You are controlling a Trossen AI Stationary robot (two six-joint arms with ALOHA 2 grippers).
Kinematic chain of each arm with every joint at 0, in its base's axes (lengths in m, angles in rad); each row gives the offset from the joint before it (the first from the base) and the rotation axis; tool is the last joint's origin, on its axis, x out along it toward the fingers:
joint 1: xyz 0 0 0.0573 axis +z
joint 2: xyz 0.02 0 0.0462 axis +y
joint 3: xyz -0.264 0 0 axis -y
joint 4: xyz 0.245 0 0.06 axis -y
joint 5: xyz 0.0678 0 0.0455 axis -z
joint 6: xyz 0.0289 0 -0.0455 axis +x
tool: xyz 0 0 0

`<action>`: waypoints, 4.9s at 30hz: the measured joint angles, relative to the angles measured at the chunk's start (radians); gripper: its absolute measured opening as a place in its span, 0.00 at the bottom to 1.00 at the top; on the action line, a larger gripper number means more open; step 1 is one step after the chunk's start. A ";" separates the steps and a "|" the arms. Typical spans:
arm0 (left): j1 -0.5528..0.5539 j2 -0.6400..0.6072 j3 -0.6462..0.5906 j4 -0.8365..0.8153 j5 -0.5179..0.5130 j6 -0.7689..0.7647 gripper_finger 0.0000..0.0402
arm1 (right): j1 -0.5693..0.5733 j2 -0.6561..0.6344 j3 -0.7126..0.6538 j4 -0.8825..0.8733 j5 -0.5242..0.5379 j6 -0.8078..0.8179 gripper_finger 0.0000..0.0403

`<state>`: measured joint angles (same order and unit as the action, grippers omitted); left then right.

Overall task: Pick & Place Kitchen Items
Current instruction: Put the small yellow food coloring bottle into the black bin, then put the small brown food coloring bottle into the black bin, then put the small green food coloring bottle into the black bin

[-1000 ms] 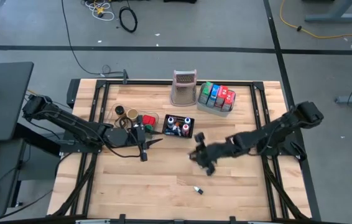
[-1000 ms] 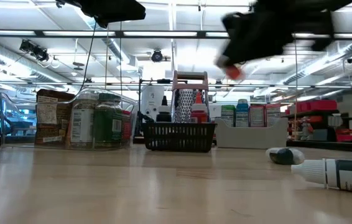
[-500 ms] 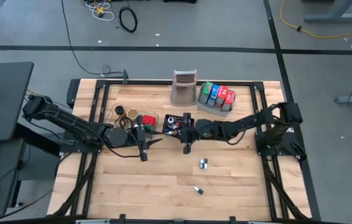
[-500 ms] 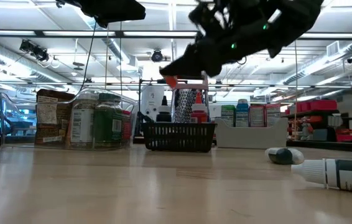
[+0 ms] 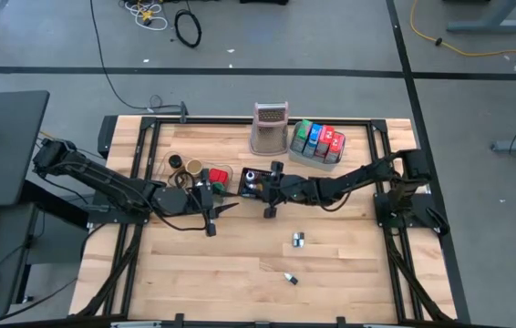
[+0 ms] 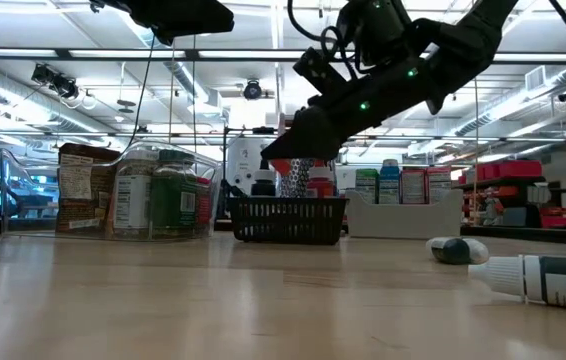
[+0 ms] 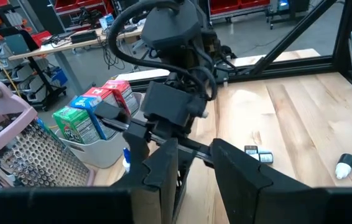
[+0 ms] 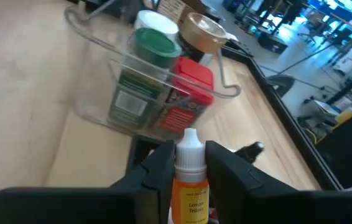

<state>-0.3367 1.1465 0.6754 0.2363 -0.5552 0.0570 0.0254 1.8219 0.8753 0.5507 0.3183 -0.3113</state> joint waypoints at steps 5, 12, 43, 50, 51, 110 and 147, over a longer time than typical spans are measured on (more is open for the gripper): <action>0.000 0.000 0.000 -0.001 0.000 0.000 0.27 | 0.001 0.000 0.000 -0.005 -0.031 -0.009 0.28; 0.000 0.000 0.000 -0.001 0.000 0.000 0.27 | 0.005 0.001 0.000 0.002 0.035 -0.012 0.42; 0.000 0.000 0.000 0.001 0.082 -0.001 0.27 | 0.275 -0.296 0.000 -0.881 -0.242 0.173 0.54; 0.000 0.000 0.000 0.001 0.082 -0.001 0.27 | 0.300 -0.296 -0.069 -0.926 -0.256 0.130 0.61; 0.000 0.000 0.000 0.001 0.082 -0.001 0.27 | 0.300 -0.296 -0.084 -0.912 -0.256 0.121 0.61; 0.000 0.000 0.000 0.005 0.078 0.003 0.27 | 0.259 -0.349 -0.150 -0.402 -0.185 -0.090 0.22; 0.000 0.000 0.000 0.008 0.074 -0.024 0.27 | 0.011 -0.156 -0.152 -0.252 -0.021 0.217 0.40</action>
<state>-0.3370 1.1465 0.6750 0.2443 -0.4808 0.0327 0.0364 1.6662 0.7231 0.2982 0.2971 -0.0940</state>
